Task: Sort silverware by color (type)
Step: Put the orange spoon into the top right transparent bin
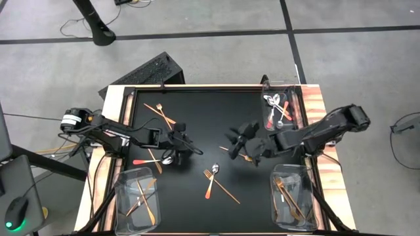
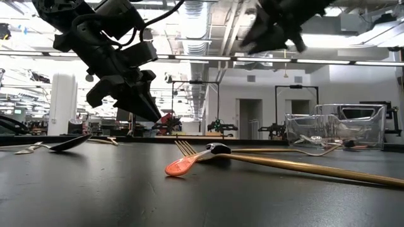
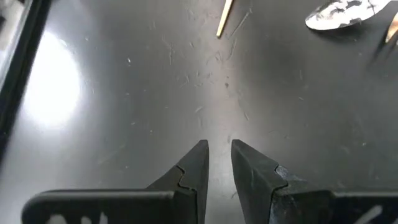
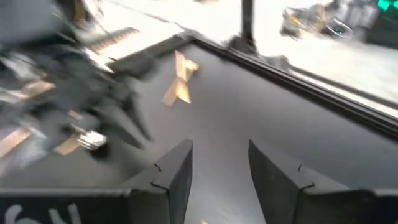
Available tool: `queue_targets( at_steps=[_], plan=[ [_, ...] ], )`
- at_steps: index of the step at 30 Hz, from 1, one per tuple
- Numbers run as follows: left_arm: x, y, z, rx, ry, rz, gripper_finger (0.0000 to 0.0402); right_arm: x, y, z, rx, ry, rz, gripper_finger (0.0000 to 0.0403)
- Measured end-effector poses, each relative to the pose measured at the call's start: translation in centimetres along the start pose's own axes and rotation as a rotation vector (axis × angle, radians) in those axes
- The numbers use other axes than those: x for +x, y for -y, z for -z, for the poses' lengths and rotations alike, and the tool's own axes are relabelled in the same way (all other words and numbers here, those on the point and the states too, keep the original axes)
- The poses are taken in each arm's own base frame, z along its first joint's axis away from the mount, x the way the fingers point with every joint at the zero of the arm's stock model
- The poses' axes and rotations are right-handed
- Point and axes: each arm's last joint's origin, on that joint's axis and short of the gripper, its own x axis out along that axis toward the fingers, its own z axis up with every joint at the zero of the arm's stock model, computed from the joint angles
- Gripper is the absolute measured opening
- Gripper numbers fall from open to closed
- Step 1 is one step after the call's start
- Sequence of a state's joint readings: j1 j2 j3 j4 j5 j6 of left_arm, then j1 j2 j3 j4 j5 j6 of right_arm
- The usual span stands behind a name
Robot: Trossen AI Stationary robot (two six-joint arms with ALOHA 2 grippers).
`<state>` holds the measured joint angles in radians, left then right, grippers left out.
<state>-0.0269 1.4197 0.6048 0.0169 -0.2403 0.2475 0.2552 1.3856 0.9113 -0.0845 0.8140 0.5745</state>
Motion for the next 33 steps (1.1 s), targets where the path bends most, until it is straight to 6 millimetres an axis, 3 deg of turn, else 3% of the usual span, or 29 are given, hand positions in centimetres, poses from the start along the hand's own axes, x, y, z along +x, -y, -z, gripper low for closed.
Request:
queue_targets(
  at_steps=[6, 11, 20, 27, 33],
  plan=[
    [-0.1, 0.4, -0.1, -0.169, 0.013, 0.104, 0.0061, 2.9, -3.9, 2.7, -0.04, 0.096, -0.112, 0.0173],
    [-1.0, 2.4, -0.6, -0.255, 0.022, 0.139, 0.0061, 4.6, -6.3, 5.2, -0.033, 0.195, -0.199, 0.0173],
    [-6.6, 6.2, -0.9, -0.301, 0.072, 0.048, 0.0061, 4.8, -8.6, 7.3, -0.05, 0.189, -0.469, 0.0172],
    [-11.3, 5.4, 1.2, -0.457, 0.032, -0.023, 0.0061, 3.6, -9.8, 7.5, -0.044, 0.172, -0.535, 0.0172],
    [-12.5, 4.4, 3.8, -0.554, -0.112, -0.125, 0.0061, 3.8, -9.6, 7.5, -0.056, 0.161, -0.523, 0.0172]
  ],
)
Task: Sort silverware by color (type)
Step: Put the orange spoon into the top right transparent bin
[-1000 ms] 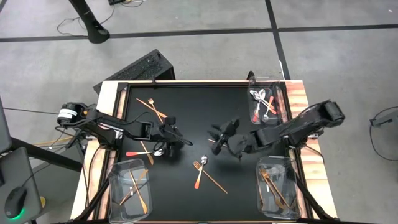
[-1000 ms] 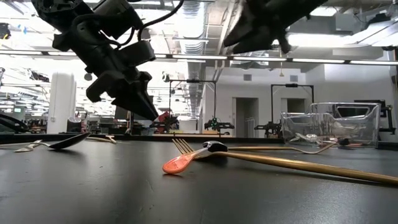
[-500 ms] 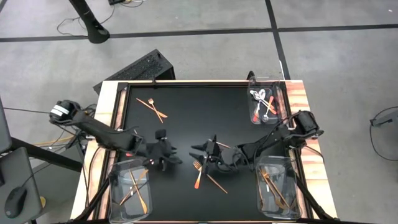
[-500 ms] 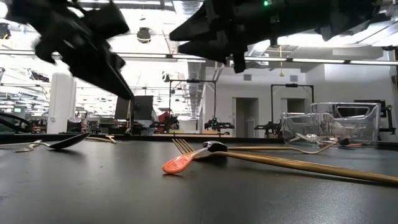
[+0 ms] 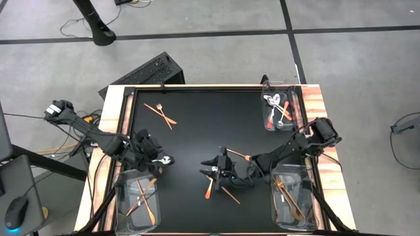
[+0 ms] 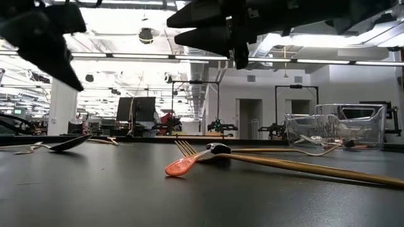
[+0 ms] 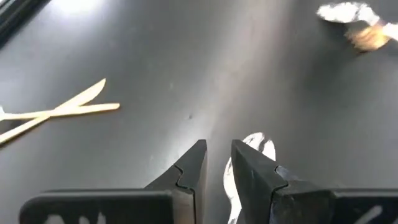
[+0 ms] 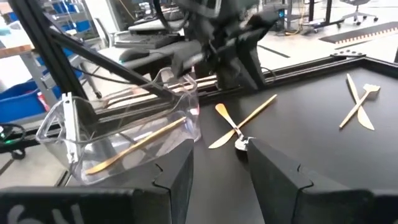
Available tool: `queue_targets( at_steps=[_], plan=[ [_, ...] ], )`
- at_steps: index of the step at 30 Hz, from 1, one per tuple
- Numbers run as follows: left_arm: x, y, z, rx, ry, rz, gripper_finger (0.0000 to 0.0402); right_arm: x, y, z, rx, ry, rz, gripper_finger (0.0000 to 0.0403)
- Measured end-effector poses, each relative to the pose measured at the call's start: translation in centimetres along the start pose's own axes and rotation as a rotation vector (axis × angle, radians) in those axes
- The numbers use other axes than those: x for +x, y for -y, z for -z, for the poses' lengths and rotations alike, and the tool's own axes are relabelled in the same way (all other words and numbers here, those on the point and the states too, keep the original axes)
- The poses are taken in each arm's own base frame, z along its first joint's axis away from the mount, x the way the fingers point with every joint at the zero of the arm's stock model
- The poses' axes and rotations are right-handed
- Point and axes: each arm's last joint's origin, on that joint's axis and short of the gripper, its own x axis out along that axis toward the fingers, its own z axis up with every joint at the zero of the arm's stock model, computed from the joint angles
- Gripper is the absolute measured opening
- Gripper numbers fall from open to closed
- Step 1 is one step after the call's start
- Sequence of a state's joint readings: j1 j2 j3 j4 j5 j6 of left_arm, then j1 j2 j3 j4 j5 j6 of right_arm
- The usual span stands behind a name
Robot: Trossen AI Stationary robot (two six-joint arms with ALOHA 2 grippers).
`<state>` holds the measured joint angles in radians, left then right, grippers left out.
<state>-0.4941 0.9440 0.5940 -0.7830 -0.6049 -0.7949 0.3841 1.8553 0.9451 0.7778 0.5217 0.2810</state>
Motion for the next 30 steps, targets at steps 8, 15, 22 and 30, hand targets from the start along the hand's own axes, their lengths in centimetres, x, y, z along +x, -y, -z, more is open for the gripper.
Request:
queue_targets(
  at_steps=[8, 15, 22, 30],
  plan=[
    [2.8, -0.4, 1.9, 0.065, -0.164, 0.06, 0.0061, 0.8, 1.5, -0.4, 0.005, 0.01, 0.044, 0.0172],
    [3.8, -0.8, 2.8, 0.041, -0.296, 0.142, 0.0061, 1.3, 2.6, -0.7, 0.008, 0.017, 0.077, 0.0172],
    [3.2, 0.6, 2.3, 0.124, -0.29, 0.428, 0.0061, 1.5, 3.1, -0.8, 0.005, 0.011, 0.094, 0.0172],
    [3.2, 0.4, 1.6, 0.245, -0.169, 0.341, 0.0061, 1.5, 3.1, -0.7, 0.003, 0.006, 0.093, 0.0172]
  ],
)
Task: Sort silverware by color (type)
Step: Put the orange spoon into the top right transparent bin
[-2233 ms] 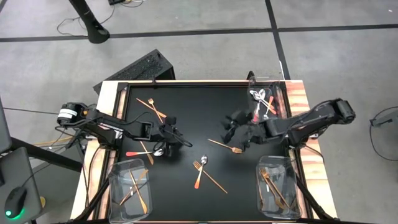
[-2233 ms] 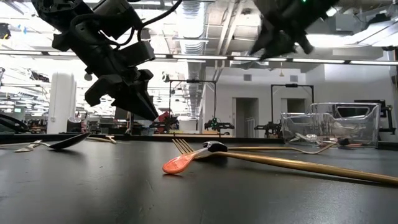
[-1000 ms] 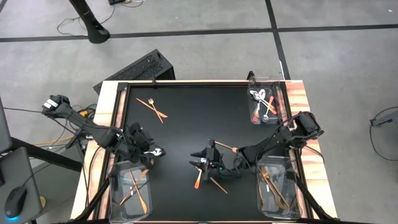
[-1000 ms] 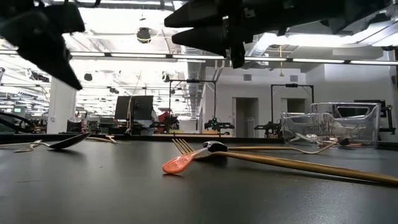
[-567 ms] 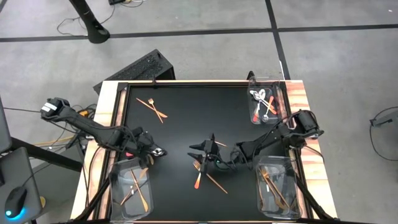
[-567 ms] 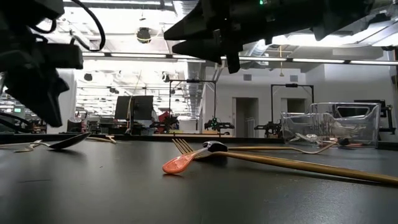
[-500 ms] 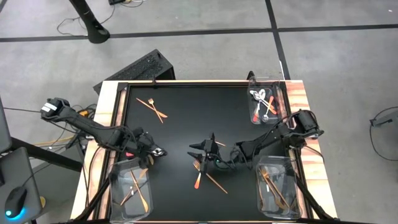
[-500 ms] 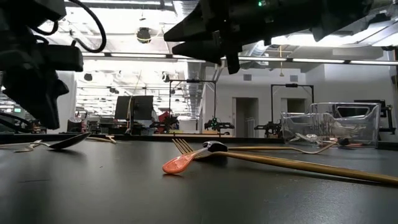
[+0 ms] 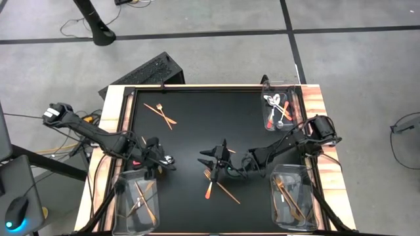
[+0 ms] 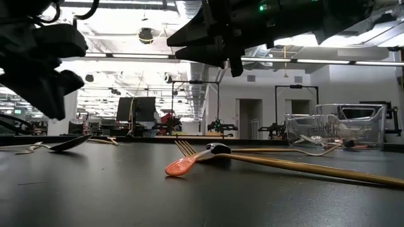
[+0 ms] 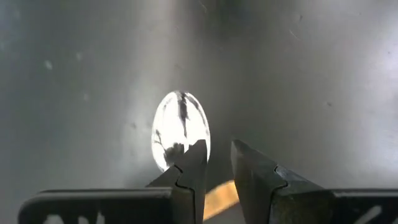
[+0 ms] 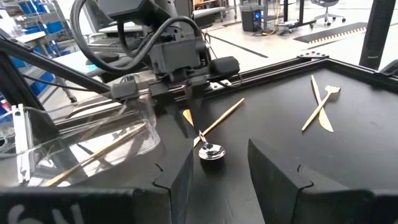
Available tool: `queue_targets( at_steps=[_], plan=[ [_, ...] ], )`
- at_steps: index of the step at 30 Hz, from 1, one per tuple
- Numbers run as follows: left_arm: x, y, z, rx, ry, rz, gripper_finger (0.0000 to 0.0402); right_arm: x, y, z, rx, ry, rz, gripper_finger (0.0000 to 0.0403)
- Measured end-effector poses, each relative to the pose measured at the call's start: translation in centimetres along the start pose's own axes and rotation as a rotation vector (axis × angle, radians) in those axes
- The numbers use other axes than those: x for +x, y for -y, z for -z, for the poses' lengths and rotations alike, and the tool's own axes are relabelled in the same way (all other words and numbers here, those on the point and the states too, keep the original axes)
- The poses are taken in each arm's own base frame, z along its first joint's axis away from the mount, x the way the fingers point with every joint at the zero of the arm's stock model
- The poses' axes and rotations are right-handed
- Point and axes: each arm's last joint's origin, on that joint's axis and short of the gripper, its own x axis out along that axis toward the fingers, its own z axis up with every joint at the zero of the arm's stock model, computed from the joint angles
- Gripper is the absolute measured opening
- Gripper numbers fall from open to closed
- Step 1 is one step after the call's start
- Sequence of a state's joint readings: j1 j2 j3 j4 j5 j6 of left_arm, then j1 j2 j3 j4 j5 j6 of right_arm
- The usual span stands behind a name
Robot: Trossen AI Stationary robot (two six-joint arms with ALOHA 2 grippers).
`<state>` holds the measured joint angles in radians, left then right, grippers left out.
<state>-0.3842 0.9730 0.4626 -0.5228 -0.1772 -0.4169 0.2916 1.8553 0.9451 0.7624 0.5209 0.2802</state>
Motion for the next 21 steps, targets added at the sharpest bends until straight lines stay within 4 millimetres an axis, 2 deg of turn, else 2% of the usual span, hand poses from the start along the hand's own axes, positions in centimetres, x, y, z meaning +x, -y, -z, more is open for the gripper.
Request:
queue_targets(
  at_steps=[5, 12, 21],
  plan=[
    [0.1, -0.6, -1.0, 0.042, 0.09, -0.045, 0.0071, 0.0, 0.0, 0.0, 0.0, 0.0, 0.0, 0.0172],
    [1.3, -1.9, -1.2, 0.074, 0.106, -0.096, 0.0091, 0.0, 0.0, 0.0, 0.0, 0.001, 0.0, 0.0172],
    [2.8, -2.5, -2.0, 0.075, 0.108, 0.016, 0.0156, 0.0, -0.1, 0.0, 0.002, 0.002, -0.003, 0.0173]
  ],
)
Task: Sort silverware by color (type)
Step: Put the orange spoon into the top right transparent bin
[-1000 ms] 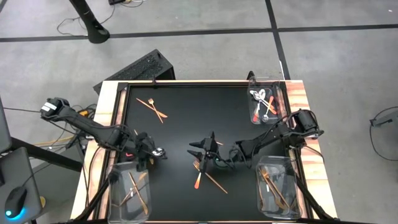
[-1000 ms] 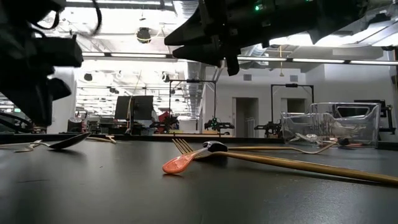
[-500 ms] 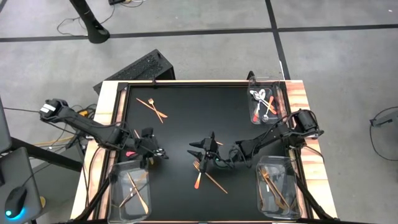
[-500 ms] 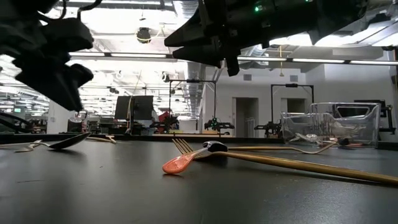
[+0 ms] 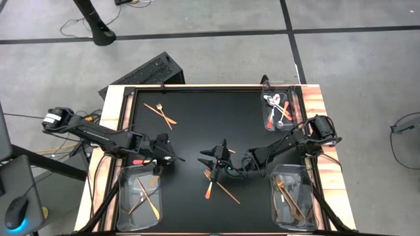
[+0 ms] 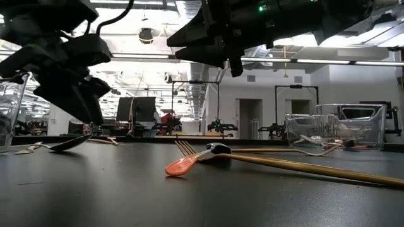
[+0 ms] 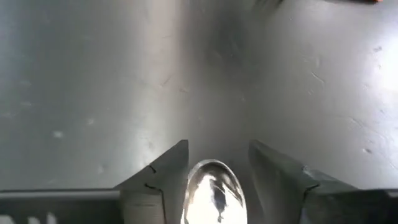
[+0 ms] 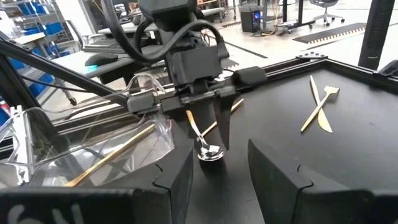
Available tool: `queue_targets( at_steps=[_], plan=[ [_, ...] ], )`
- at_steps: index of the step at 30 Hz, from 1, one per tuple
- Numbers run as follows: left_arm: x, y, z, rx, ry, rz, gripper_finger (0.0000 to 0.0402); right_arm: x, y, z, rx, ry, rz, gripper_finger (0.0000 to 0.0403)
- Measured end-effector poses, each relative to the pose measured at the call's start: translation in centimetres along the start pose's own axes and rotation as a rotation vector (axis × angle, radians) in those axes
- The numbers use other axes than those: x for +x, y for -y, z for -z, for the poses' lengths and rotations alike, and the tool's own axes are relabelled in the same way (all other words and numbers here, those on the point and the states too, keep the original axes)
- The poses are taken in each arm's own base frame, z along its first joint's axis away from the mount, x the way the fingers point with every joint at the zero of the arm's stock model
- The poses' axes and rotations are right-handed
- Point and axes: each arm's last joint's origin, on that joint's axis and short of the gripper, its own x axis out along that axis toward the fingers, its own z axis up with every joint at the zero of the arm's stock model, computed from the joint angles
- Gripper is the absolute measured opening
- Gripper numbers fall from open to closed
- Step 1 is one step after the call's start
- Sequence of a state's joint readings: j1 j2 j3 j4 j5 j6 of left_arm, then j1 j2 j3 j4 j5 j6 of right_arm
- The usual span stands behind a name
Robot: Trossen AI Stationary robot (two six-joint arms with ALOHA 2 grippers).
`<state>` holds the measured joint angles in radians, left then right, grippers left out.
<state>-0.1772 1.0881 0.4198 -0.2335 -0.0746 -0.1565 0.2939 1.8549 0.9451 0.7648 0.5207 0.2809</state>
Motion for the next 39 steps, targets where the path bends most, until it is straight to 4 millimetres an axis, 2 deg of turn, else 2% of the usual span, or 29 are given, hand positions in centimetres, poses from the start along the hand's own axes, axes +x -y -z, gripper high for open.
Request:
queue_targets(
  at_steps=[5, 10, 18, 23, 26, 31, 35, 39],
  plan=[
    [0.5, 0.7, 0.5, -0.046, -0.088, 0.168, 0.0188, 0.0, -0.1, 0.0, 0.002, -0.003, -0.002, 0.0173],
    [0.2, 2.6, 0.6, -0.058, -0.119, 0.386, 0.0193, 0.0, -0.1, 0.0, 0.004, -0.002, -0.002, 0.0173],
    [-1.7, 1.8, -1.4, -0.008, -0.012, 0.087, 0.0181, 0.4, 0.7, -0.2, 0.009, 0.004, 0.02, 0.0173],
    [-2.1, 0.8, -2.8, 0.01, 0.056, -0.063, 0.0181, 0.4, 0.7, -0.2, 0.01, 0.005, 0.02, 0.0173],
    [-1.6, 0.0, -2.8, 0.018, 0.048, -0.072, 0.0181, 0.3, 0.6, -0.2, 0.017, 0.003, 0.015, 0.0173],
    [0.2, -1.3, -1.8, -0.019, -0.07, -0.029, 0.0181, 0.2, 0.3, -0.1, 0.021, 0.001, 0.009, 0.0173],
    [1.2, -1.4, -1.4, -0.018, -0.133, 0.067, 0.0181, 0.0, 0.1, 0.0, 0.028, -0.001, 0.002, 0.0173],
    [1.8, -1.4, -1.0, -0.021, -0.192, 0.081, 0.0181, -0.1, -0.2, 0.1, 0.026, -0.003, -0.006, 0.0173]
  ],
)
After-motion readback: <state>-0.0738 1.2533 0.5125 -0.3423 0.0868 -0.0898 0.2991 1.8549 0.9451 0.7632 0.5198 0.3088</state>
